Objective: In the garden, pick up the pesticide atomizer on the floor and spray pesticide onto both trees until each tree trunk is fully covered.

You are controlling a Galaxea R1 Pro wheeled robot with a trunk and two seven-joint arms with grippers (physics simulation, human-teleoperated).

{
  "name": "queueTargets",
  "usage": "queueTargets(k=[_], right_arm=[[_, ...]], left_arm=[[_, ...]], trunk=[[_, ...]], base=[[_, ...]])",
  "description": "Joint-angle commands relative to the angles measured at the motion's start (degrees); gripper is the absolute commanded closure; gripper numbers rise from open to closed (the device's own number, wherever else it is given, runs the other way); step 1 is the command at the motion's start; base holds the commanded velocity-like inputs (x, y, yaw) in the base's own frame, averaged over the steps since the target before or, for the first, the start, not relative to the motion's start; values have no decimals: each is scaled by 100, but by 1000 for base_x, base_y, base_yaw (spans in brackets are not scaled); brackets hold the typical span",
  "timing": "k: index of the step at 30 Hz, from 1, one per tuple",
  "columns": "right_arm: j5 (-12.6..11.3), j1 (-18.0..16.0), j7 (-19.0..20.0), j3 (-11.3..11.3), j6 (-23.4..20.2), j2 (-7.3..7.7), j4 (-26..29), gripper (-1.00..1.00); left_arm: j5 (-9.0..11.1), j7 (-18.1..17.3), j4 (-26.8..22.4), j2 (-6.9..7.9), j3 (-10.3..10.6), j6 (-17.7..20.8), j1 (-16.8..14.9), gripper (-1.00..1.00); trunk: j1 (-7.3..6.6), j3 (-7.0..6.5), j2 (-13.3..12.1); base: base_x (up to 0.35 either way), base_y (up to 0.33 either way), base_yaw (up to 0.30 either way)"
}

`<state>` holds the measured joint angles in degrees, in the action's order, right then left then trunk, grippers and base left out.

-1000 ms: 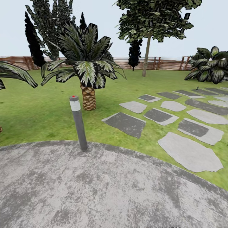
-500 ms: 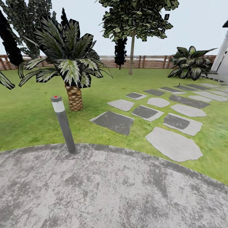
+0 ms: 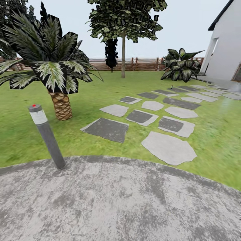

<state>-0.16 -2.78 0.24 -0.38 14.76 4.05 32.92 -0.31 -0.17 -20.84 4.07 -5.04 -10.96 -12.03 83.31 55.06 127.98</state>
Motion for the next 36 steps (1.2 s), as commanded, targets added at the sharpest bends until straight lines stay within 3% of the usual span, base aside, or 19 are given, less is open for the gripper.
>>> queueTargets(k=[1, 25, 36], right_arm=[[-2, -4, 3, -3, 19, -1, -5, -100], [-2, -4, 3, -6, 19, -1, -5, -100], [-2, -5, 3, -6, 19, -1, 1, -100]], left_arm=[[-4, -1, 2, 2, -18, -19, -1, -100], [5, -1, 10, 15, -68, -20, -1, -100], [5, -1, 10, 15, -74, -20, -1, -100]], trunk=[[2, 8, 2], [2, 90, 2], [2, 128, 2]], base=[[298, 0, -276], [335, -1, -276], [294, -140, -276]])
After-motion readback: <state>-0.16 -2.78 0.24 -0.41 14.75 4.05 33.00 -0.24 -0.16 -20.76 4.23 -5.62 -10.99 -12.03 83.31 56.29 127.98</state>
